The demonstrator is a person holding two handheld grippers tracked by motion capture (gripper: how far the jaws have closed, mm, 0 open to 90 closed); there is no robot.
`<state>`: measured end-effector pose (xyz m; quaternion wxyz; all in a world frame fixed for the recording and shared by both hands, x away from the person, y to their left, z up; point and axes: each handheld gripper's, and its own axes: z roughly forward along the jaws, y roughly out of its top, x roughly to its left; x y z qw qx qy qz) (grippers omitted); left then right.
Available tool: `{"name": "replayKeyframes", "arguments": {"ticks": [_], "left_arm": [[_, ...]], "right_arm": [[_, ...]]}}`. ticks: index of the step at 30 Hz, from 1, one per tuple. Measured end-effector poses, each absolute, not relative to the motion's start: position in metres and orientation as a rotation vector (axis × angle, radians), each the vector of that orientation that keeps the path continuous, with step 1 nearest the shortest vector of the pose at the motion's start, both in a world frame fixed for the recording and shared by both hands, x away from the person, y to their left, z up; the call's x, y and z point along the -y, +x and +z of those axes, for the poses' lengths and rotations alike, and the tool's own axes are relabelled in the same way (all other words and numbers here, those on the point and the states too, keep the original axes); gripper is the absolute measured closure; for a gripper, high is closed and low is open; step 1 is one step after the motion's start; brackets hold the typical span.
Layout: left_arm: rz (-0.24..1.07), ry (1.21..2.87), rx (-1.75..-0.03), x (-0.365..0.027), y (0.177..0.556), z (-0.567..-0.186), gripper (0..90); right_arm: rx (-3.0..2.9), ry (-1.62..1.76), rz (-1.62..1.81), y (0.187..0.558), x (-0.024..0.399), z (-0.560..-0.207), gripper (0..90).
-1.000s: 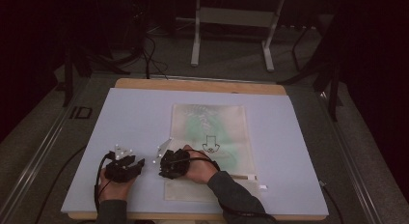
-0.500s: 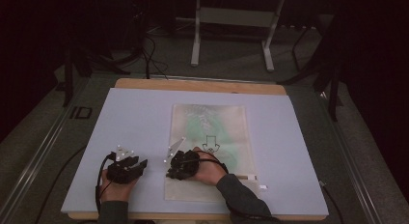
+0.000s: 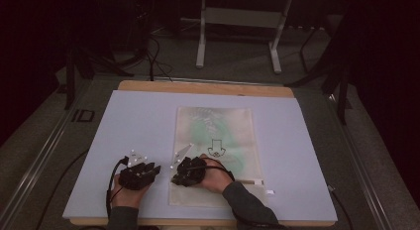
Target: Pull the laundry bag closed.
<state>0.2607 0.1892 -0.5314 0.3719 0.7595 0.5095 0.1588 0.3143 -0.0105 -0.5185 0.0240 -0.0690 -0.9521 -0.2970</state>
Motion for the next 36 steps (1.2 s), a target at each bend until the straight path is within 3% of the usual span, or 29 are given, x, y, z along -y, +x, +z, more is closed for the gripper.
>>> {"name": "replayKeyframes", "arguments": {"ticks": [9,19,36], "left_arm": [[0.369,1.979,-1.237,-0.17,0.267,-0.533,83.0],[0.346,2.005,-1.187,-0.155,0.268,-0.534,88.6],[0.262,2.01,-1.154,-0.152,0.269,-0.537,87.8]], "right_arm": [[2.937,-0.258,-0.983,0.311,0.015,-0.522,81.5],[2.941,-0.268,-1.004,0.309,0.016,-0.523,81.3],[2.959,-0.26,-1.003,0.307,0.016,-0.523,81.3]]}}
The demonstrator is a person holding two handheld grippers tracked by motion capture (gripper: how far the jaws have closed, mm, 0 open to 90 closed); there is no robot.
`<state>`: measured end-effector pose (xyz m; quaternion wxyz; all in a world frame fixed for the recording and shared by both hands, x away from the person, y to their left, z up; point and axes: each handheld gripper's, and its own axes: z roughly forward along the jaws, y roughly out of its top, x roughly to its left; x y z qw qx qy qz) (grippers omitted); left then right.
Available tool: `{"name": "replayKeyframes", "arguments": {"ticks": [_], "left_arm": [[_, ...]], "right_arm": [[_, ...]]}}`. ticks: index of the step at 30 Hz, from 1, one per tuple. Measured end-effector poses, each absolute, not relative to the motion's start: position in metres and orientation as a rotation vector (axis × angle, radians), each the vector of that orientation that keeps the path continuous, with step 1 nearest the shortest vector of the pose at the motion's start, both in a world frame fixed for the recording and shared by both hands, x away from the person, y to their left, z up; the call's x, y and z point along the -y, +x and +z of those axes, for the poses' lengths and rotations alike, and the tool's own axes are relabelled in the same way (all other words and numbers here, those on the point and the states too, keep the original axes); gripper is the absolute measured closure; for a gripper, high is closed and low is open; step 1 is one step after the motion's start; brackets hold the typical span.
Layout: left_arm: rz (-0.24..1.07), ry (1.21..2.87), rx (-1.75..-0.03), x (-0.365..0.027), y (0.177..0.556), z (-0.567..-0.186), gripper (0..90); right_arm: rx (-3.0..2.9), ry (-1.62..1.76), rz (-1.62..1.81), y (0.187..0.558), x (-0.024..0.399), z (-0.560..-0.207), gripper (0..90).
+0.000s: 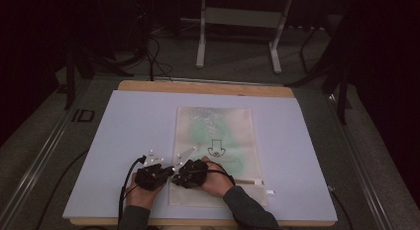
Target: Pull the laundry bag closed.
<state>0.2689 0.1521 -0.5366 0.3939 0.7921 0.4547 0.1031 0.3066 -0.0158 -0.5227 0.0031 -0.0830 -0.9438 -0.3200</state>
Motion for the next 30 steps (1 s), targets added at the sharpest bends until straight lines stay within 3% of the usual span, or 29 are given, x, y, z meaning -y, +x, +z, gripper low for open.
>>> {"name": "replayKeyframes", "arguments": {"ticks": [30], "left_arm": [[0.267,2.034,-1.18,-0.1478,0.2675,-0.537,89.6]], "right_arm": [[2.969,-0.26,-1.025,0.3051,0.0246,-0.5224,82.2]]}}
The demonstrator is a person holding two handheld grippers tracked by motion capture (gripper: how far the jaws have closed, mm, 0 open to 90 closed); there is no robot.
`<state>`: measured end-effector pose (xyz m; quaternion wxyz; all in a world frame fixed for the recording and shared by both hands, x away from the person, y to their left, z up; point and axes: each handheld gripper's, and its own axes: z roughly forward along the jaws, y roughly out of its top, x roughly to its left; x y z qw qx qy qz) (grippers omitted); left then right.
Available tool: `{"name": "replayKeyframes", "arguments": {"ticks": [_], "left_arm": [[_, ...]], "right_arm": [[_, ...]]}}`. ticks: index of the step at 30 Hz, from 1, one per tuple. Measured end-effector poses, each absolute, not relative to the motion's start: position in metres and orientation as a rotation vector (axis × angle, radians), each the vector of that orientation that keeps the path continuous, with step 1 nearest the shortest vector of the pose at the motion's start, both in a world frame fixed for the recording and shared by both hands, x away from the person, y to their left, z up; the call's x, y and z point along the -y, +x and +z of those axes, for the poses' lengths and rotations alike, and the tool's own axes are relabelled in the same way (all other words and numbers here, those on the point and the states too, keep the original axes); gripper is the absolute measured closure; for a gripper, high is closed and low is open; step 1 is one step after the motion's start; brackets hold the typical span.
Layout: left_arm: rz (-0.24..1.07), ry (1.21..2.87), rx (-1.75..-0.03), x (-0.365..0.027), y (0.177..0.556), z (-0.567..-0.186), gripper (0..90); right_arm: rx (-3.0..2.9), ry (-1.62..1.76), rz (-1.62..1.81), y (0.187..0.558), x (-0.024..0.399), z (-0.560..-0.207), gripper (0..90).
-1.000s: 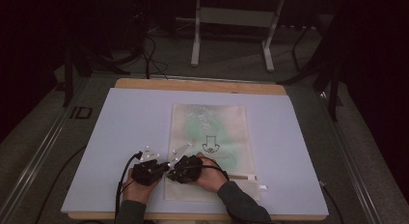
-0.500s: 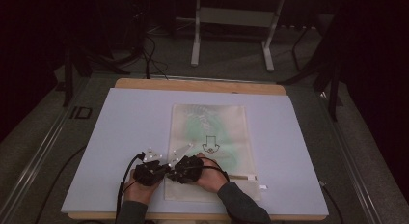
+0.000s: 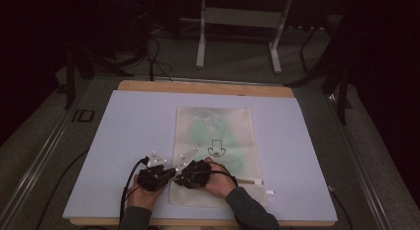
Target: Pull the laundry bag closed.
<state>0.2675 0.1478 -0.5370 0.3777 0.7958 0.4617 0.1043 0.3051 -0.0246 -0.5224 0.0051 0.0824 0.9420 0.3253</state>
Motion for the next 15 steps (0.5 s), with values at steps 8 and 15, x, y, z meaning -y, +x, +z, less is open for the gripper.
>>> {"name": "replayKeyframes", "arguments": {"ticks": [8,15], "left_arm": [[0.265,2.035,-1.183,-0.1476,0.2676,-0.5368,89.6],[0.26,2.032,-1.184,-0.1479,0.2678,-0.537,89.6]], "right_arm": [[-2.959,0.268,1.002,0.3059,0.0249,-0.5208,82.3],[-2.968,0.265,0.988,0.3071,0.0323,-0.5208,82.3]]}}
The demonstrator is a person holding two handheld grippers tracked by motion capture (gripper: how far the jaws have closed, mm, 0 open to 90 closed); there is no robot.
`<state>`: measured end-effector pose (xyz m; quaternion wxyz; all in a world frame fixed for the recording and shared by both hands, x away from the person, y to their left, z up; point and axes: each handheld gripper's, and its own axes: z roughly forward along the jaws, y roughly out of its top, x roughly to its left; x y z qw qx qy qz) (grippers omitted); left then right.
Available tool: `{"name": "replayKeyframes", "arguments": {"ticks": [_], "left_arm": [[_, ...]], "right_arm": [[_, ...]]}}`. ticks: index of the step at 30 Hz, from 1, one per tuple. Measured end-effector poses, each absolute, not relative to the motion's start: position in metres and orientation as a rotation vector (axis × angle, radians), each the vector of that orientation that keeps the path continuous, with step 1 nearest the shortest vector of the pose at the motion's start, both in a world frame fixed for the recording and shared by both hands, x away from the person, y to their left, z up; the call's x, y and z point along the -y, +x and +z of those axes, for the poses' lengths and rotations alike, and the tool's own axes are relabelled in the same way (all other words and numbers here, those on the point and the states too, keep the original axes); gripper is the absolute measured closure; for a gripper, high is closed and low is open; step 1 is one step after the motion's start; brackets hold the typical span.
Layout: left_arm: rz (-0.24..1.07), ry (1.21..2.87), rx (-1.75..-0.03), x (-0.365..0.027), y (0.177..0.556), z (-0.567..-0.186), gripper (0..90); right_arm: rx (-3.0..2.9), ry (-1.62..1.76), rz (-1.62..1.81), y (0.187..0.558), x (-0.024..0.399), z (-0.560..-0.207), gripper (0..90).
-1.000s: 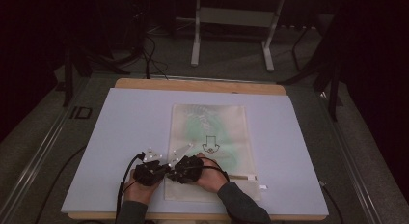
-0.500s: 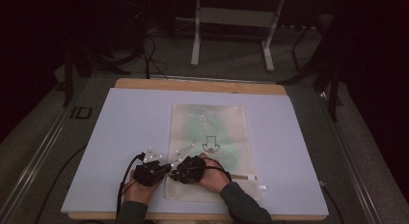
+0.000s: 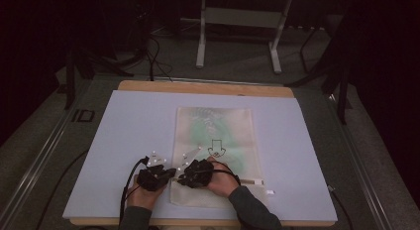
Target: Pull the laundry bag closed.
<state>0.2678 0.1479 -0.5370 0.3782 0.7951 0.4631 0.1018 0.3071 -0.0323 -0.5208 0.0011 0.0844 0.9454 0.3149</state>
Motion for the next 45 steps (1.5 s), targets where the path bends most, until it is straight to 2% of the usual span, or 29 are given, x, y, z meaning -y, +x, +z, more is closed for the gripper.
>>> {"name": "replayKeyframes", "arguments": {"ticks": [45], "left_arm": [[0.267,2.018,-1.191,-0.148,0.266,-0.538,89.5]], "right_arm": [[-2.929,0.201,0.85,0.295,0.057,-0.513,82.2]]}}
